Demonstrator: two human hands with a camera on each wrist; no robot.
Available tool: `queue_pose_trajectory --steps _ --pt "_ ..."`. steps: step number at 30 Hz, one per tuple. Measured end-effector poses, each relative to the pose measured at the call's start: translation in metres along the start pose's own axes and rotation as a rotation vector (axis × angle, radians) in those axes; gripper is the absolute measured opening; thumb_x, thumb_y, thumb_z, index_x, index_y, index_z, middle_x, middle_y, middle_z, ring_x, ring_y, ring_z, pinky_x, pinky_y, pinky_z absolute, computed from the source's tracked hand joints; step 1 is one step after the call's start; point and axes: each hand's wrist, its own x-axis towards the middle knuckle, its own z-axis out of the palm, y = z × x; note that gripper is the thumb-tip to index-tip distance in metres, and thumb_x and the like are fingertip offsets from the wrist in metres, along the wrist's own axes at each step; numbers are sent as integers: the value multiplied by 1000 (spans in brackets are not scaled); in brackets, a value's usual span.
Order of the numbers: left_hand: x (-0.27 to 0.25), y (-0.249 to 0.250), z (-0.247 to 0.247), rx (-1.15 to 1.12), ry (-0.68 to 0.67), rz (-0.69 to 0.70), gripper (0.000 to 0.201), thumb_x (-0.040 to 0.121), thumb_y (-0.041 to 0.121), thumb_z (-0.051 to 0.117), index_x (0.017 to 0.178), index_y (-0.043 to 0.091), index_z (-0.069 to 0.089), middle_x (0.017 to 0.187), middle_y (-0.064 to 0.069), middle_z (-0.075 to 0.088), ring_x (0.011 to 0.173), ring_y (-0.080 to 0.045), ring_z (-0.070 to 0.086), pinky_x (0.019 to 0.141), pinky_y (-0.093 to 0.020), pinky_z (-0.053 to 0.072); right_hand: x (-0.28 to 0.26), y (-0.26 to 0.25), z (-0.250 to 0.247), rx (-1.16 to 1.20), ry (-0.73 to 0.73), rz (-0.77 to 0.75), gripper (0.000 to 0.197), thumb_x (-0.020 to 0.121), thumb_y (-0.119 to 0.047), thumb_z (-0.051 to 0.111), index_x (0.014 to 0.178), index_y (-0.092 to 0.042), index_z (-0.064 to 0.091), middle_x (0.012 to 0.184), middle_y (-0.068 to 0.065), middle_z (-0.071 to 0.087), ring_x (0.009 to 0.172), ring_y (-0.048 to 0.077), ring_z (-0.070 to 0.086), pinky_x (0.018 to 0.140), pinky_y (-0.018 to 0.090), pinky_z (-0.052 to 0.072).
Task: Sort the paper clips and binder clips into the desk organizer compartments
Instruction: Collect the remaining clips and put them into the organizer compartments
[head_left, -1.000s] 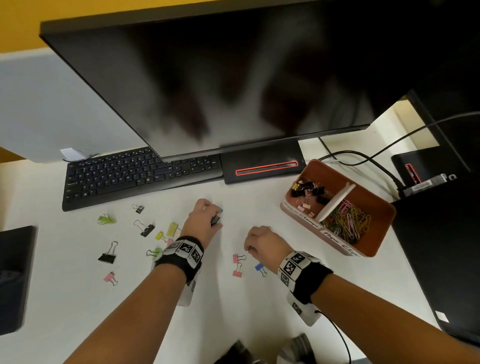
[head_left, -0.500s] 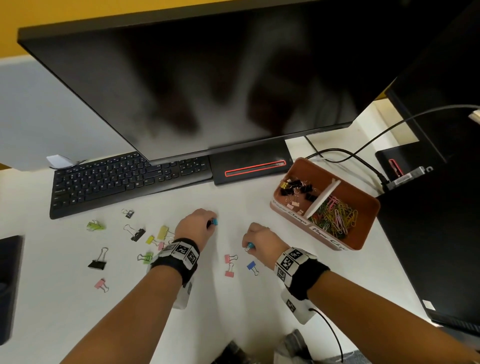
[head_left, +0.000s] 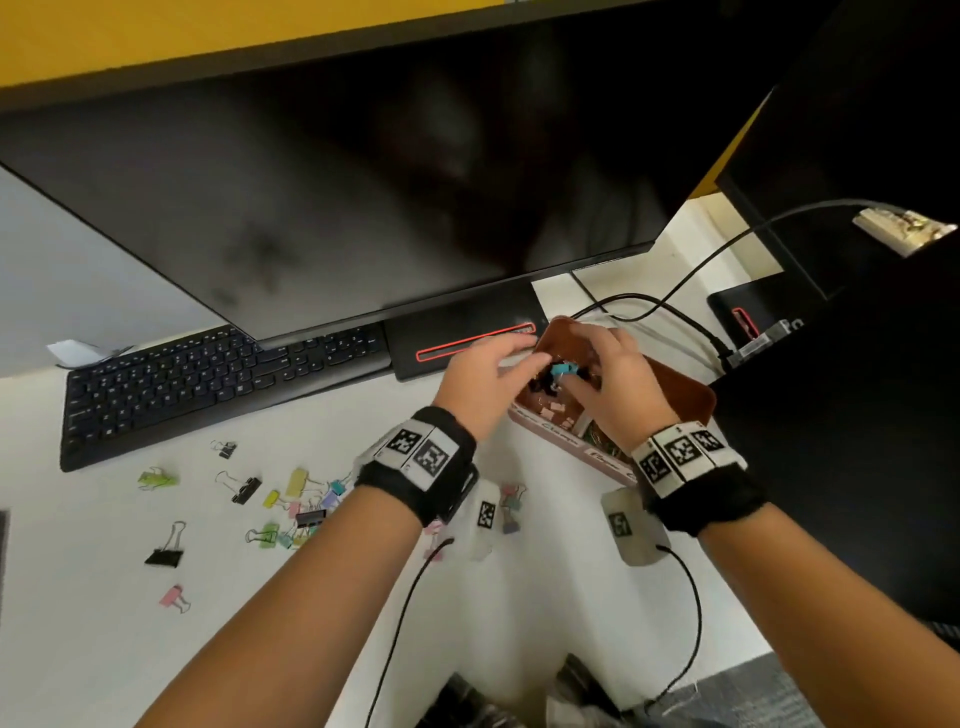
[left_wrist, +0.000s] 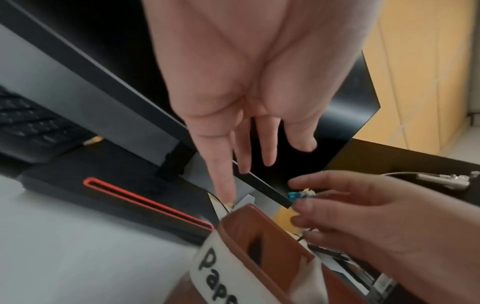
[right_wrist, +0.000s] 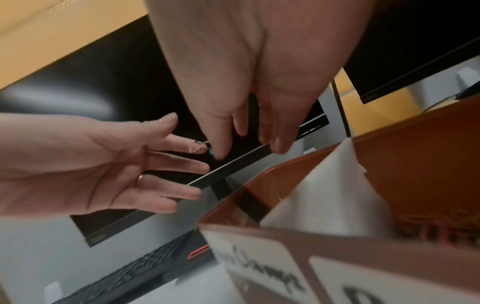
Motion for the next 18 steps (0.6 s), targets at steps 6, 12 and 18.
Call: queue_pose_trajectory --steps 6,12,18 --pt "-50 -46 -35 273 114 79 24 87 20 58 111 26 60 109 7 52 91 -7 56 77 -18 49 -45 7 33 3 -221 -249 34 90 -13 55 121 -25 49 111 -10 45 90 2 54 83 20 53" --pt "-122 -124 -29 466 -148 -123 56 76 24 72 126 30 48 123 6 43 112 -14 45 95 -23 44 -75 34 93 -394 -638 -212 67 83 -31 63 141 -31 30 144 5 26 129 27 33 104 40 41" --pt "-145 -140 1 519 -256 -205 57 81 12 66 133 22 45 142 4 29 108 -7 41 91 -6 35 -75 35 112 -379 -638 -177 43 88 -13 58 130 -17 51 138 8 35 122 27 38 99 31 42"
